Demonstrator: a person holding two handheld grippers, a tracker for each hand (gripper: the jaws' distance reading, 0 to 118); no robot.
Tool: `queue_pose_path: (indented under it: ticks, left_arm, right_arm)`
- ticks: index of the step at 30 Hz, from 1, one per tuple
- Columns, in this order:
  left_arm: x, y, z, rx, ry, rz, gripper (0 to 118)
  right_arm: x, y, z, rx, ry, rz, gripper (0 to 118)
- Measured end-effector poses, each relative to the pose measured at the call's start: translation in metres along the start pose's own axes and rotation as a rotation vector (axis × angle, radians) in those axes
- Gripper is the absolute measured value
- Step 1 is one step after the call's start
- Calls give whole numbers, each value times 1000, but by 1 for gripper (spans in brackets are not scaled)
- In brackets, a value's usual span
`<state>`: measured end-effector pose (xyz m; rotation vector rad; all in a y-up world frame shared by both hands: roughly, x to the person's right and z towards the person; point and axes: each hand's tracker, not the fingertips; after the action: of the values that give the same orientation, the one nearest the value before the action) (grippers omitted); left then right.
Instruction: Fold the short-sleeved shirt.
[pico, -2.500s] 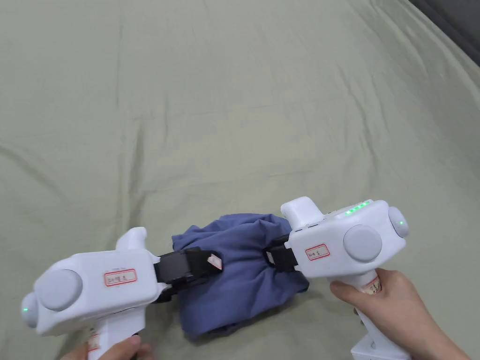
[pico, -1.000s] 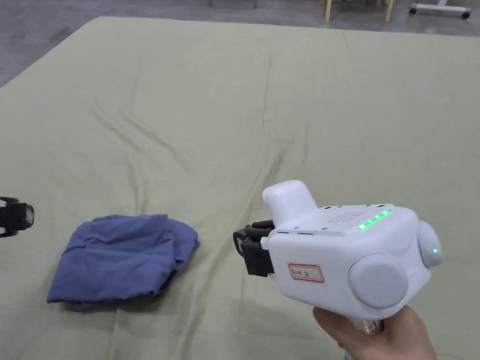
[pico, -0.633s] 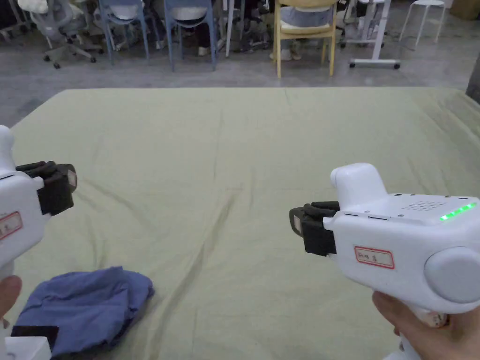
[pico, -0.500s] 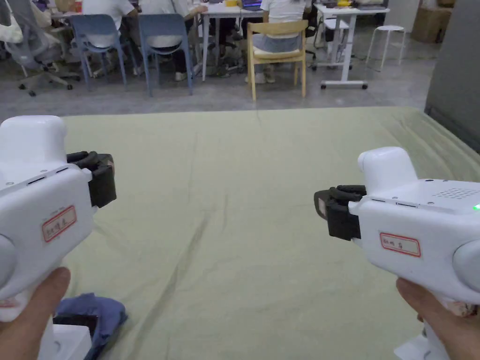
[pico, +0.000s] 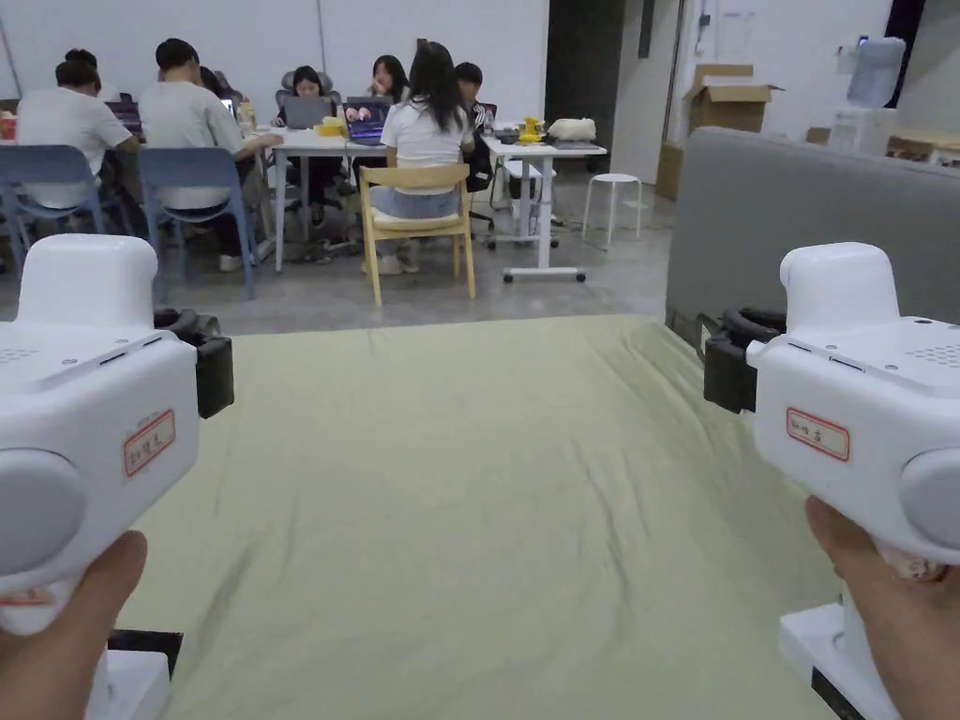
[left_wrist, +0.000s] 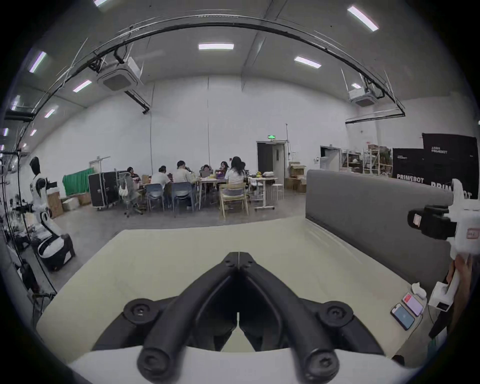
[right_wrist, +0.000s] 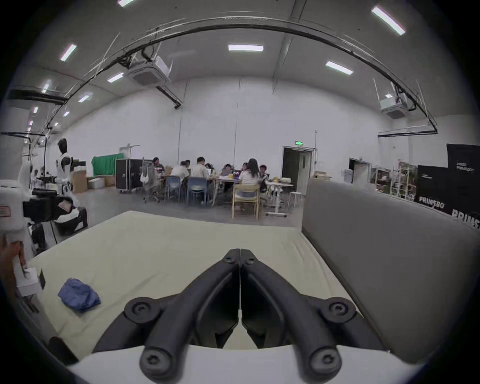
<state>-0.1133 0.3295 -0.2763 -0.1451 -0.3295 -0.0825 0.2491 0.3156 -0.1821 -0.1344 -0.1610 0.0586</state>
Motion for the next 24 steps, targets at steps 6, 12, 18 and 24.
queue_pose_path:
  ticks: [6, 12, 18, 24]
  left_arm:
    - [-11, 1, 11, 27, 37, 21, 17]
    - [-18, -7, 19, 52, 80, 28, 118]
    - [-37, -18, 23, 17, 150, -9, 118]
    - [-52, -20, 27, 53, 130, 43, 118]
  right_arm:
    - [-3, 0, -1, 17, 7, -22, 27]
    - [-9, -2, -16, 23, 2, -28, 118]
    - [-22, -1, -21, 11, 34, -9, 118]
    - [-30, -9, -27, -2, 59, -48, 118]
